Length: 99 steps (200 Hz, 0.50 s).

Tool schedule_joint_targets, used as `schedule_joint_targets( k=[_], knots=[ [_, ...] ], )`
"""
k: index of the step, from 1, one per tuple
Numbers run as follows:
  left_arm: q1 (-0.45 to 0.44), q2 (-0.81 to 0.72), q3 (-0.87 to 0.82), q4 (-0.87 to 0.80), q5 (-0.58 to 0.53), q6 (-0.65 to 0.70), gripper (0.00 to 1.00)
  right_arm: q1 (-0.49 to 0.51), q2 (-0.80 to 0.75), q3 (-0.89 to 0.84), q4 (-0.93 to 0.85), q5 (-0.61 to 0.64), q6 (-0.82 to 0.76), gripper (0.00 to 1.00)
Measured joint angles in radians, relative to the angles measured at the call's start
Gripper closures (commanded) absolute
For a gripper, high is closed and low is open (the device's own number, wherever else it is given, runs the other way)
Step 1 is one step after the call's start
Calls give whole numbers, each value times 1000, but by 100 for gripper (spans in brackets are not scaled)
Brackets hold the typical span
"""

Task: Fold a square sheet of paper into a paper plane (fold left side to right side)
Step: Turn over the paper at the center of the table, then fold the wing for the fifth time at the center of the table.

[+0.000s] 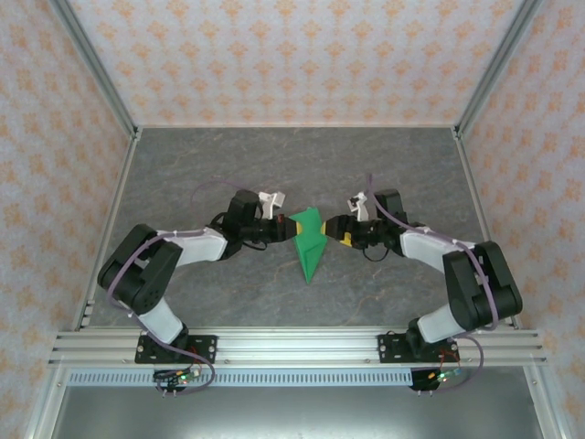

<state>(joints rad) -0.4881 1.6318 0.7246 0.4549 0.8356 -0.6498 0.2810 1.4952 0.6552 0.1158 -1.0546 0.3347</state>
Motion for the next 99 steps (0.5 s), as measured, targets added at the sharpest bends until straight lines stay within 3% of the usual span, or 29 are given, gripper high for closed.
schedule_joint_targets(
  k=[60, 79, 99],
  knots=[
    [-1, -70, 0, -83, 111, 114, 100, 0, 76, 53, 112, -163, -41, 38],
    [-1, -69, 0, -93, 119, 126, 100, 0, 76, 53, 113, -195, -60, 49],
    [-1, -69, 0, -93, 123, 128, 100, 0, 76, 54, 89, -218, -90, 54]
  ],
)
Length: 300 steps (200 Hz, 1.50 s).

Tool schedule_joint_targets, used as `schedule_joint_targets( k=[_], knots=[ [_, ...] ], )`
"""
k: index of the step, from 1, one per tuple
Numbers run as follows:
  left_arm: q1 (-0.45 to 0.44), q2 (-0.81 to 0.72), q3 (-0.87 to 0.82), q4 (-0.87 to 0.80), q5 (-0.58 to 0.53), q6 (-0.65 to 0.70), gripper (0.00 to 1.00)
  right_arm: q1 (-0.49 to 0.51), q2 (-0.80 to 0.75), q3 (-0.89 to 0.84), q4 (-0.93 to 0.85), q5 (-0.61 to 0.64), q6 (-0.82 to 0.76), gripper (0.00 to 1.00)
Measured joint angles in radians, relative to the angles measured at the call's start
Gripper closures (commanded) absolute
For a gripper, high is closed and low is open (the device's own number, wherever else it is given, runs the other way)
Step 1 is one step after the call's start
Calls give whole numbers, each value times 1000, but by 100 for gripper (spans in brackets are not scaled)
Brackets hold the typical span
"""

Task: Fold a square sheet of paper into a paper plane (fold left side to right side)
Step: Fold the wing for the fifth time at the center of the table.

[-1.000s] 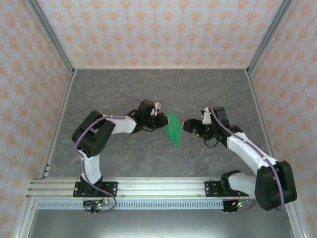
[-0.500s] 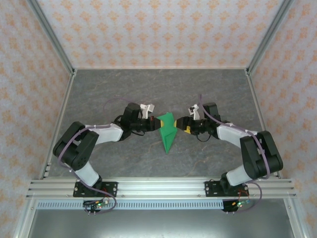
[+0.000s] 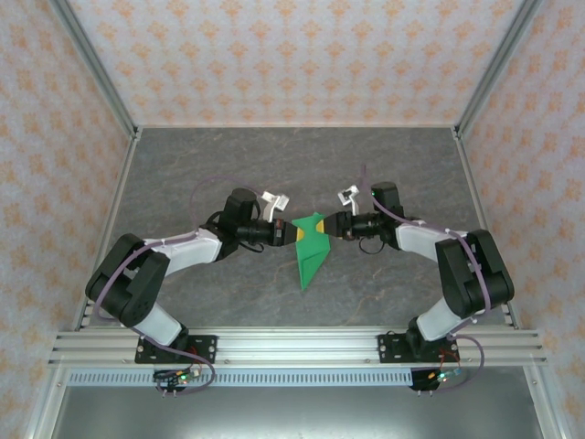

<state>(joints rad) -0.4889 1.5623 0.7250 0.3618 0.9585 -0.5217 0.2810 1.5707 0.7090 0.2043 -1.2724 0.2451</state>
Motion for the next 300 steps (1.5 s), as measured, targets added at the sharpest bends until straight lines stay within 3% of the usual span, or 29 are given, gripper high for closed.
schedule_joint_targets(
  k=[37, 90, 126, 150, 161, 188, 230, 253, 300],
  knots=[
    [0, 0, 1, -3, 3, 0, 100, 0, 0, 0, -63, -19, -54, 67],
    [14, 14, 4, -19, 3, 11, 100, 0, 0, 7, -143, -18, -111, 74],
    [26, 43, 16, -25, 3, 23, 100, 0, 1, 13, -179, -18, -138, 88],
    [27, 63, 28, -38, 3, 34, 55, 0, 10, 28, -208, -13, -149, 95],
    [27, 64, 34, -55, 0, 43, 45, 0, 16, 40, -225, -2, -150, 97],
    [50, 59, 51, -142, -47, 89, 31, 0, 36, 66, -256, 39, -136, 97],
    [81, -98, 52, -343, -227, 167, 30, 0, 54, 75, -293, 128, -75, 98],
    [23, -215, 70, -466, -355, 225, 31, 0, 75, 77, -296, 170, -35, 98],
    [-263, -282, 104, -624, -577, 262, 33, 0, 133, 109, -310, 239, 37, 97]
  ],
)
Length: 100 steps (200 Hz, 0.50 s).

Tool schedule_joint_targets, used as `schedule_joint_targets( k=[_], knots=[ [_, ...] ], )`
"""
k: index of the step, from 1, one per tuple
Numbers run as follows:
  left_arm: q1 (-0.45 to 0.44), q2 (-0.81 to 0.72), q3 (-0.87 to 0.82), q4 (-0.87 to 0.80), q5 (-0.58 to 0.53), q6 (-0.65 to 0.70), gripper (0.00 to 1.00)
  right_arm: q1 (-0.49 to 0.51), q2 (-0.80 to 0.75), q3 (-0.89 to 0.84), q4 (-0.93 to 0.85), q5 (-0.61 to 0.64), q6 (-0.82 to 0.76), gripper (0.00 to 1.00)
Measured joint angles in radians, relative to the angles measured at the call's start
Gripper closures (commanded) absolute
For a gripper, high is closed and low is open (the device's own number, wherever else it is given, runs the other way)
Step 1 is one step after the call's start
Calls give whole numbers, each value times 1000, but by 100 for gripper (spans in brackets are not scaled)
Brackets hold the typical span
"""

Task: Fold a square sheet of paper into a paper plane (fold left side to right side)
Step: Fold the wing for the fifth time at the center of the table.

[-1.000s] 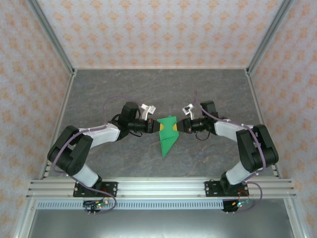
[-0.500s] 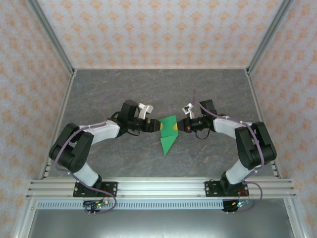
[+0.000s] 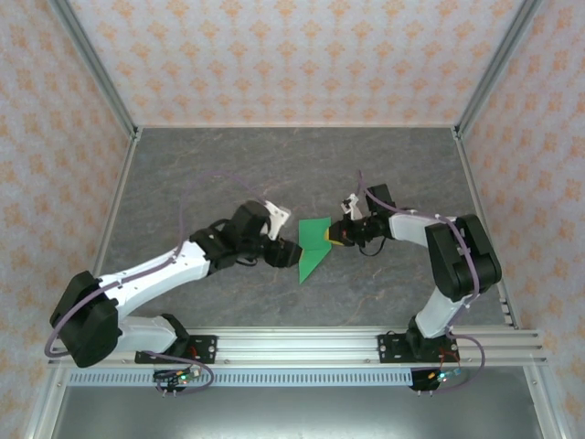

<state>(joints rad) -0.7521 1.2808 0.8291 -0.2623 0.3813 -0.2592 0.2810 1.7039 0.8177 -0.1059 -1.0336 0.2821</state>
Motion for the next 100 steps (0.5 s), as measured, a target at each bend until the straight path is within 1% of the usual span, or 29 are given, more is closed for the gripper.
schedule_joint_targets(
  k=[23, 48, 67, 100],
  knots=[
    [-126, 53, 16, -51, -130, -5, 32, 0, 6, 8, -6, 14, 31, 97],
    [-233, 188, 106, -114, -271, -12, 32, 0, 6, 40, -46, 19, 39, 97],
    [-277, 282, 183, -139, -352, -13, 32, 0, 6, 60, -67, 20, 40, 97],
    [-316, 406, 294, -169, -465, -30, 31, 0, 6, 66, -96, 21, 44, 97]
  ],
)
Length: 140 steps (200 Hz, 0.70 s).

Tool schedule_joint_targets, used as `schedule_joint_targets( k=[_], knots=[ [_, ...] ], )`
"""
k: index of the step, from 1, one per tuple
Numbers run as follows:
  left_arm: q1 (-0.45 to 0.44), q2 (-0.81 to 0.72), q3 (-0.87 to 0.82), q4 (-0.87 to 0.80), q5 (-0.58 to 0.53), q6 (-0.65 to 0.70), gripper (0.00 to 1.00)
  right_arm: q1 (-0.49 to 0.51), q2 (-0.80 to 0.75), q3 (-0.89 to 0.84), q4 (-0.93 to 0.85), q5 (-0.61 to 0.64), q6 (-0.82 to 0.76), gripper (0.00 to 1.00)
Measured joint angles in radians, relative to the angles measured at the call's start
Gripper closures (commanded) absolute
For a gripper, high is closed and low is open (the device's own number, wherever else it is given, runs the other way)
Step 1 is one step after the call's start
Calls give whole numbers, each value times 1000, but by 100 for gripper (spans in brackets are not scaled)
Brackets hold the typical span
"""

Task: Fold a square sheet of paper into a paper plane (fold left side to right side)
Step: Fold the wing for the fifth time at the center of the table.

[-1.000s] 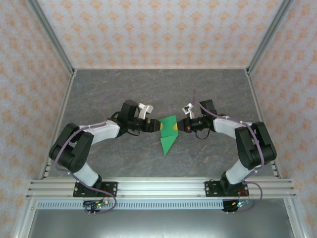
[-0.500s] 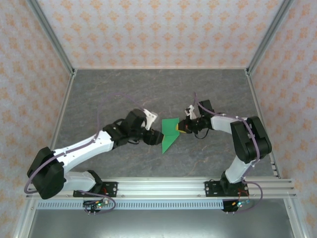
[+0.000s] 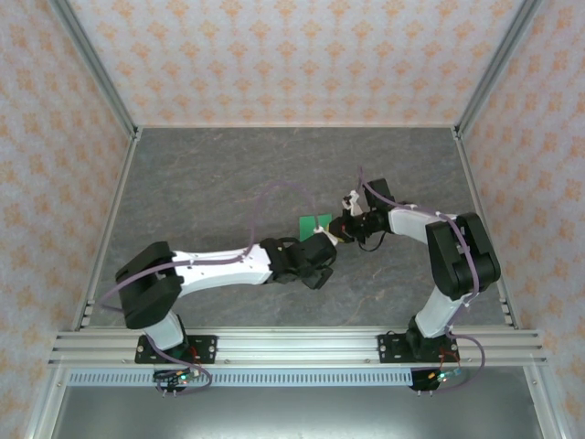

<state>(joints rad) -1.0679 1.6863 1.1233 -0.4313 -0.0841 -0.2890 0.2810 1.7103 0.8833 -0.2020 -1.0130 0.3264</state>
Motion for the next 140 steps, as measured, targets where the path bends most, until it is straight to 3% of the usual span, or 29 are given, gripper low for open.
schedule_joint_targets(
  k=[74, 140],
  knots=[
    [-19, 200, 127, -84, -142, -37, 35, 0, 13, 1, -24, 0, 4, 97],
    [-19, 269, 198, -140, -184, -61, 58, 0, 17, 3, -31, 0, 3, 97]
  ],
)
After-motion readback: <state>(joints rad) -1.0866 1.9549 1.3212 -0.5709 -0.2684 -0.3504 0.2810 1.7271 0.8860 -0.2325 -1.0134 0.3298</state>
